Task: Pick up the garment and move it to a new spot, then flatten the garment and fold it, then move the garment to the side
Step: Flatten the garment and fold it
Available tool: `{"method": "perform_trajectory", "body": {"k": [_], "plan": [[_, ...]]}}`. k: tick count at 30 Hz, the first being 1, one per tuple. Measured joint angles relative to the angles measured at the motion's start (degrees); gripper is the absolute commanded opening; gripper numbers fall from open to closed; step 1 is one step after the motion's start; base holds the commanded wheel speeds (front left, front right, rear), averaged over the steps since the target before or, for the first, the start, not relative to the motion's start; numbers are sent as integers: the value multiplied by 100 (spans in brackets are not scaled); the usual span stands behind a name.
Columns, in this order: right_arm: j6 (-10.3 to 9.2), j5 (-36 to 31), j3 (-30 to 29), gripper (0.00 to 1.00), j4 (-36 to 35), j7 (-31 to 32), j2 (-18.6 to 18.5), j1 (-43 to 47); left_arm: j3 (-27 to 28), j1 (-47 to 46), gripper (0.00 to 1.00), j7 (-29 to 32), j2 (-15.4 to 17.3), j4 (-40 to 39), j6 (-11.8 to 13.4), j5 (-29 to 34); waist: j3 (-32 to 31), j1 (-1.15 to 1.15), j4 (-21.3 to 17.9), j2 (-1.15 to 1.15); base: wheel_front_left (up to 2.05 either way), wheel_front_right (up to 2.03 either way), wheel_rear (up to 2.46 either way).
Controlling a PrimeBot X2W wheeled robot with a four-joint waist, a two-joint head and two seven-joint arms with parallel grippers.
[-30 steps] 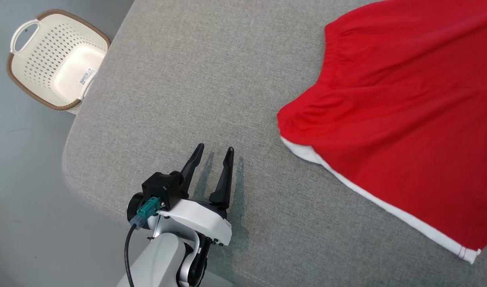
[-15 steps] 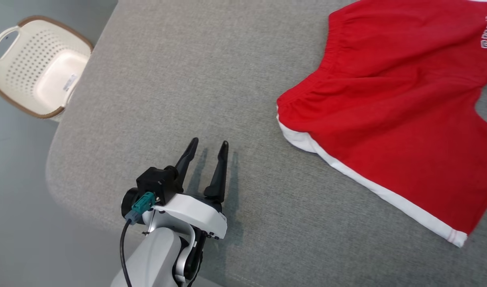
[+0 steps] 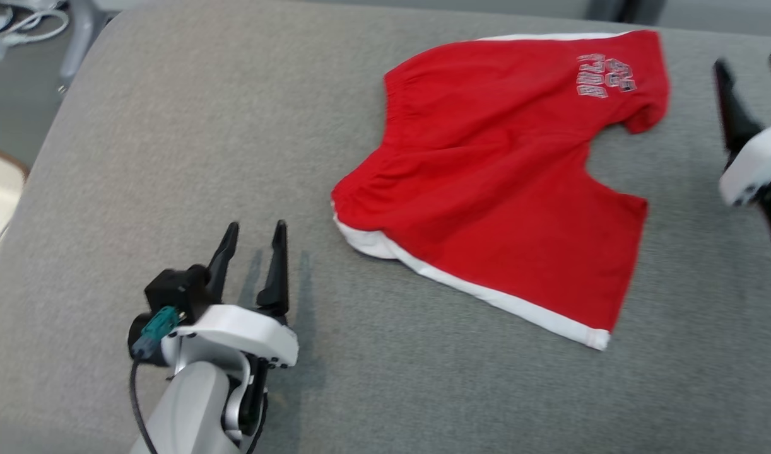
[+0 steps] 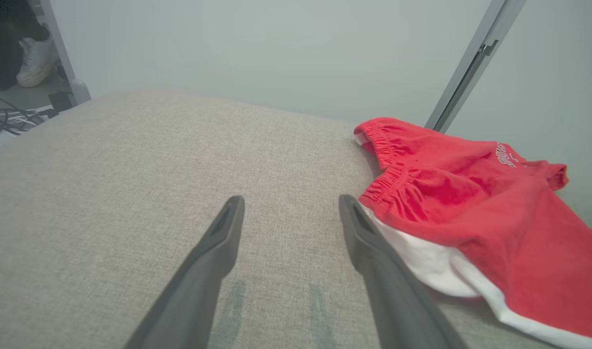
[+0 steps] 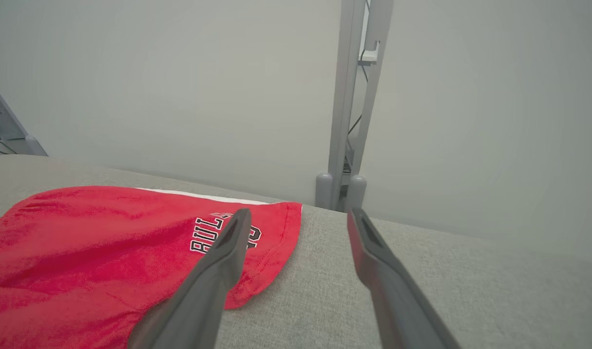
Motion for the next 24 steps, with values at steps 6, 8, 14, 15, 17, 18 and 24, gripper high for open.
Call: {"method": "perform_trajectory", "body": {"k": [6,8,14,15,17,18,24], "plan": [[0,-197,-690,100,-1157,-9,198,1224,388,151,100,-1,41,305,-97,-33,-346,0,-598,0,0,0,0],[0,-287,-1014,100,-1513,-10,285,1592,480,141,100,-1,68,393,-153,-33,-409,0,-797,0,0,0,0],[-1,-532,-1511,100,-2338,-10,765,2745,667,64,100,0,113,614,-223,38,-503,0,-1247,0,0,0,0],[-1,-553,-1484,100,-2449,-10,850,2899,680,46,100,0,113,654,-248,41,-506,0,-1295,0,0,0,0],[-1,-548,-1440,100,-2622,-10,1006,3155,681,38,100,0,107,751,-283,83,-514,0,-1370,0,0,0,0],[-1,-548,-1408,100,-2687,-10,1062,3252,679,39,100,0,101,808,-296,87,-523,0,-1400,0,0,0,0],[-1,-683,-1362,100,-2853,-10,1204,3487,717,10,100,0,108,1249,-300,87,-586,0,-1579,0,0,0,0]]}}
